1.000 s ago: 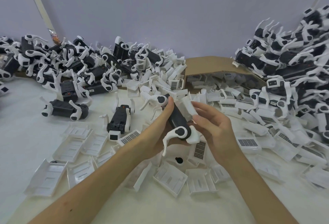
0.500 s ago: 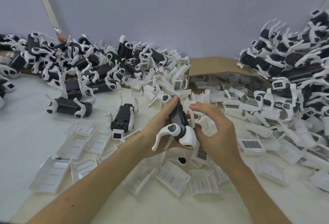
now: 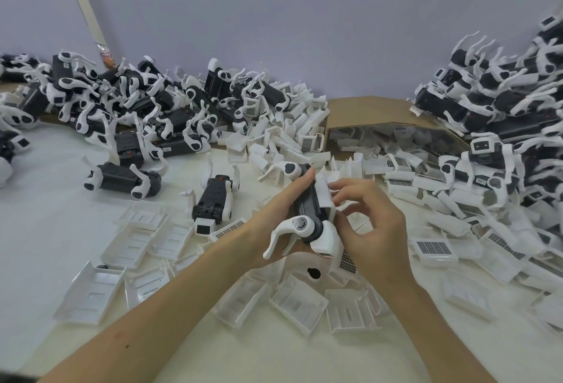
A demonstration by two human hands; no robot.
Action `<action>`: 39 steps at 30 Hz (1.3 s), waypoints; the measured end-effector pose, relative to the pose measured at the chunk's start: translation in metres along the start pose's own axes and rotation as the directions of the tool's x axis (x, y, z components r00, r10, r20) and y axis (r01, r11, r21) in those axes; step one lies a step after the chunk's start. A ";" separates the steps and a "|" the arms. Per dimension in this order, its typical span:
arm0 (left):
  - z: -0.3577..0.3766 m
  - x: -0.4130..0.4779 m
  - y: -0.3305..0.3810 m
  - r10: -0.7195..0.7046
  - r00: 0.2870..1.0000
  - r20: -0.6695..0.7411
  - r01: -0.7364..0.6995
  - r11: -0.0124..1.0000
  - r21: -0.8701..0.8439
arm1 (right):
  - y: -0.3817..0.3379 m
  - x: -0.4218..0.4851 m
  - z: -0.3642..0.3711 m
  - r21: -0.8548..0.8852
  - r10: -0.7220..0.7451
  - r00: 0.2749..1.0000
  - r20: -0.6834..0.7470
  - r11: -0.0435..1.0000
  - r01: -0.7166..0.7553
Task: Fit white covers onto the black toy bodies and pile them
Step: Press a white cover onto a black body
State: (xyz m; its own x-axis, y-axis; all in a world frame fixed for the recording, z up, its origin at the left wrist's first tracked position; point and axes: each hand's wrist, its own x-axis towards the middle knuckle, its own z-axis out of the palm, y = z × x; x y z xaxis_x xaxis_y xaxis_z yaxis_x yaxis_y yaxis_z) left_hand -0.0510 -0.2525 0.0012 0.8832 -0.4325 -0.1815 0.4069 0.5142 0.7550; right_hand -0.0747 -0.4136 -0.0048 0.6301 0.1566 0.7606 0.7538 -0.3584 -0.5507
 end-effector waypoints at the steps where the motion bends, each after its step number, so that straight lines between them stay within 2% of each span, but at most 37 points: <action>1: -0.001 0.001 0.000 -0.002 1.000 -0.007 0.002 1.000 0.015 | 0.000 0.000 0.000 0.021 -0.002 1.000 -0.003 1.000 0.002; 5: -0.004 0.002 -0.002 0.019 1.000 0.010 -0.020 0.993 0.112 | -0.001 0.000 0.001 0.063 0.021 0.999 -0.026 0.998 -0.019; 8: -0.004 0.002 -0.003 0.063 0.998 0.010 -0.064 0.987 0.144 | -0.001 -0.001 0.000 0.131 0.096 0.995 -0.025 0.987 -0.092; 12: -0.006 -0.005 -0.003 0.086 0.996 0.020 -0.089 0.969 0.231 | -0.001 0.002 -0.002 0.266 0.253 0.966 0.056 0.929 -0.258; 17: -0.001 -0.010 -0.004 0.216 0.976 -0.004 -0.199 0.907 0.371 | -0.003 0.005 0.001 0.269 0.327 0.930 0.169 0.892 -0.363; 25: 0.001 -0.010 -0.006 0.230 0.973 -0.022 -0.201 0.889 0.412 | -0.002 0.006 -0.003 0.325 0.377 0.912 0.164 0.852 -0.411; 33: 0.000 -0.008 -0.009 0.256 0.964 -0.070 -0.209 0.895 0.393 | -0.001 0.006 -0.004 0.267 0.340 0.933 0.115 0.895 -0.358; 39: 0.000 -0.008 -0.009 0.265 0.962 -0.070 -0.216 0.890 0.402 | 0.000 0.005 -0.004 0.298 0.352 0.932 0.091 0.883 -0.363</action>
State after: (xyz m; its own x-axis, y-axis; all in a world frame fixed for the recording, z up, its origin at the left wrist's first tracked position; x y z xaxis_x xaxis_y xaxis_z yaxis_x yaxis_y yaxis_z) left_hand -0.0616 -0.2543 -0.0042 0.9734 -0.2284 -0.0186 0.0777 0.2526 0.9644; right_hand -0.0725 -0.4166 0.0007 0.8692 0.1032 0.4836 0.4928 -0.0995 -0.8644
